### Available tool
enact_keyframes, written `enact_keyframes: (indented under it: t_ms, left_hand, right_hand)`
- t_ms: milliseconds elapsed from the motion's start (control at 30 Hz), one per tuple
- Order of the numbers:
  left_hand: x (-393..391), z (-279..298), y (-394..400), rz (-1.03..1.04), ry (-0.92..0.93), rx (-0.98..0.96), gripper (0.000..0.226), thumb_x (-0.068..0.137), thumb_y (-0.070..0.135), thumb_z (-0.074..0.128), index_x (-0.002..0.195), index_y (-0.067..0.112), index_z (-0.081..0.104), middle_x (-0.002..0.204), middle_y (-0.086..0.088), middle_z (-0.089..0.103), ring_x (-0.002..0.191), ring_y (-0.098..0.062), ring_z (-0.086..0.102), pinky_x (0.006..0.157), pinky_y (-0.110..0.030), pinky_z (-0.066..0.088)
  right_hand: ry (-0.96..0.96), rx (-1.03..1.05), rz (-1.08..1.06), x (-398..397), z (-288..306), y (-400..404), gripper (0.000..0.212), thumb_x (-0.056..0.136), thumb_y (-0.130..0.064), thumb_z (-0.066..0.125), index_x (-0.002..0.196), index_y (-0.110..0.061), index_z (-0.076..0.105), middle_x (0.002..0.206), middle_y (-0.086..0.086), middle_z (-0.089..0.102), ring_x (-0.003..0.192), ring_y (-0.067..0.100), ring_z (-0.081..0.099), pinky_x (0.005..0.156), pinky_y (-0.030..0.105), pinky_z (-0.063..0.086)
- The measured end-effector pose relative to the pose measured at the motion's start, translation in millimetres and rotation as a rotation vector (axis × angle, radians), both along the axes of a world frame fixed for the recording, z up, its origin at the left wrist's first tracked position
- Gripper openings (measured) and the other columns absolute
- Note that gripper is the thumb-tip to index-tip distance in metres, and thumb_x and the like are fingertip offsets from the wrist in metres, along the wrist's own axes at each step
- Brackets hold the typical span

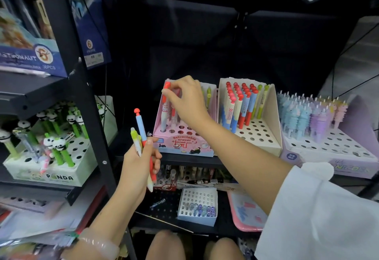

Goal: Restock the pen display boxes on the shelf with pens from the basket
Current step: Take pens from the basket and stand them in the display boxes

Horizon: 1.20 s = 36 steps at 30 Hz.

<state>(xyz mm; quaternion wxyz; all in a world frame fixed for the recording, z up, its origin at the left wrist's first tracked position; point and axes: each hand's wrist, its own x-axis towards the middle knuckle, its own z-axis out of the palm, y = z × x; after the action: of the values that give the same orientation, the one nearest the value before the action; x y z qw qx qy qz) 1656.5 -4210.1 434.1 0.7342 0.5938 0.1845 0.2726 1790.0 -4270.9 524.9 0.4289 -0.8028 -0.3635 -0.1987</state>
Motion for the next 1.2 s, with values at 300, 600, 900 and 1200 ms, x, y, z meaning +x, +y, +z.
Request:
enact_keyframes:
  t_ms: [300,600,900,1200]
  left_hand:
    - [0.9,-5.6,3.5,-0.029,0.009,-0.033,0.021,0.098,0.029,0.044,0.098,0.017,0.062,0.060,0.004,0.053,0.042,-0.007,0.042,0.037,-0.020,0.033]
    - [7.7,-8.9,1.2,-0.035,-0.004,-0.046,0.020,0.097,0.028,0.046,0.097,0.015,0.061,0.058,0.004,0.055,0.042,-0.007,0.044,0.038,-0.019,0.035]
    - [8.1,-1.6,-4.6,-0.046,-0.035,0.040,0.019,0.096,0.024,0.047,0.104,0.021,0.064,0.058,0.005,0.054,0.047,-0.004,0.044,0.046,-0.016,0.040]
    - [26.4,6.9,-41.3,-0.108,-0.055,0.082,0.028,0.097,0.023,0.047,0.076,0.018,0.064,0.053,0.005,0.056,0.044,-0.006,0.044,0.042,-0.019,0.037]
  right_hand:
    - [0.000,0.052,-0.038,8.3,6.0,3.8,0.022,0.090,-0.030,0.058,0.099,-0.012,0.068,0.102,0.001,0.056,0.098,0.010,0.038,0.082,0.017,0.030]
    - [-0.102,-0.204,-0.088,14.1,-8.6,3.2,0.026,0.087,-0.035,0.061,0.091,-0.010,0.068,0.110,0.004,0.054,0.109,0.020,0.042,0.084,0.023,0.026]
    - [-0.114,-0.521,-0.164,9.6,-1.4,2.6,0.030,0.085,-0.043,0.059,0.103,-0.019,0.063,0.140,0.006,0.035,0.134,0.025,0.023,0.108,0.044,0.019]
    - [0.389,-0.018,0.273,-36.1,-22.4,-65.2,0.017,0.091,-0.025,0.058,0.097,-0.012,0.065,0.086,-0.006,0.062,0.078,0.005,0.056,0.069,0.011,0.043]
